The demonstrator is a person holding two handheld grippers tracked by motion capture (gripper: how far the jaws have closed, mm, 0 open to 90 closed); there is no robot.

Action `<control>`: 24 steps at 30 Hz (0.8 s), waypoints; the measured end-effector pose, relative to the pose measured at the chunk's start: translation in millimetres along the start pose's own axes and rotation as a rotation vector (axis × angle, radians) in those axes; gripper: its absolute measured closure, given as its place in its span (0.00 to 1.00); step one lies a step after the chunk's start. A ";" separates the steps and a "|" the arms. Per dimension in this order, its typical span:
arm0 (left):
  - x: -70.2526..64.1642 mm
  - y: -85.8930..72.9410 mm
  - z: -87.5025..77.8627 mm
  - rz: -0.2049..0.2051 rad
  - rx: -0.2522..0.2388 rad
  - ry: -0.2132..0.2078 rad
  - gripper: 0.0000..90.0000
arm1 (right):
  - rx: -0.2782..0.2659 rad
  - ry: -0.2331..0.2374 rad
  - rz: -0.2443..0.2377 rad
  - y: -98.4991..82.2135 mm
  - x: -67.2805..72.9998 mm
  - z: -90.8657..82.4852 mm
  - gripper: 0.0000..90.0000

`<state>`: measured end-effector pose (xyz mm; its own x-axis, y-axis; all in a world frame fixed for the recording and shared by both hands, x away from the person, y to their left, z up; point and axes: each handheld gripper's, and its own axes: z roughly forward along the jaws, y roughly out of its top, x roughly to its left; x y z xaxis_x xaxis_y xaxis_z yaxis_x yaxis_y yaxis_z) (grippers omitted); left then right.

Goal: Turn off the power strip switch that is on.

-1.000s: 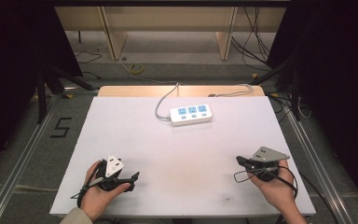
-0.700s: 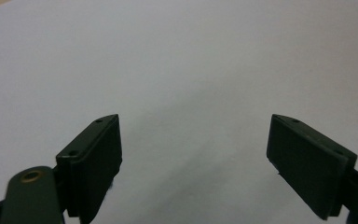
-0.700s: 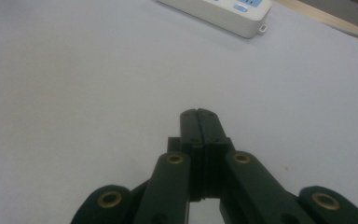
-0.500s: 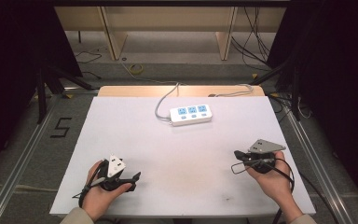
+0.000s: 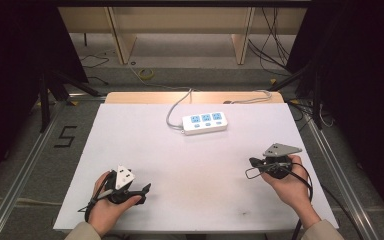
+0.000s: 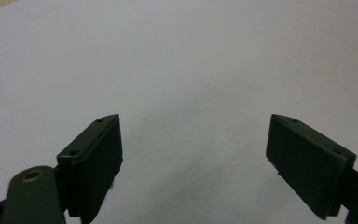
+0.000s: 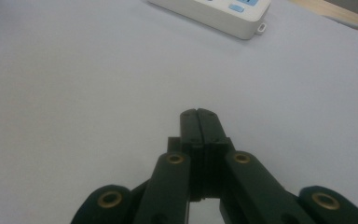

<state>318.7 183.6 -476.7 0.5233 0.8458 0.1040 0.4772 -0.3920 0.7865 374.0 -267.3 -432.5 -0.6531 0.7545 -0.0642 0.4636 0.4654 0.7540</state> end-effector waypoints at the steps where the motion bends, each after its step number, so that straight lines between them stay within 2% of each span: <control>1: -0.1 -0.1 -0.1 0.000 0.000 0.000 0.20 | 0.002 0.001 0.001 1.5 -0.2 0.9 1.00; 6: -0.2 -0.1 -0.4 -0.009 -0.006 0.003 0.20 | 0.014 0.008 0.001 8.1 -1.3 4.1 1.00; 24: 0.0 0.4 0.5 -0.002 -0.001 0.002 0.20 | 0.069 0.021 0.041 22.7 -9.9 17.4 1.00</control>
<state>319.3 183.2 -476.7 0.5214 0.8470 0.1038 0.4771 -0.3902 0.7875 401.4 -256.2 -426.1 -0.6447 0.7642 -0.0203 0.5297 0.4658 0.7088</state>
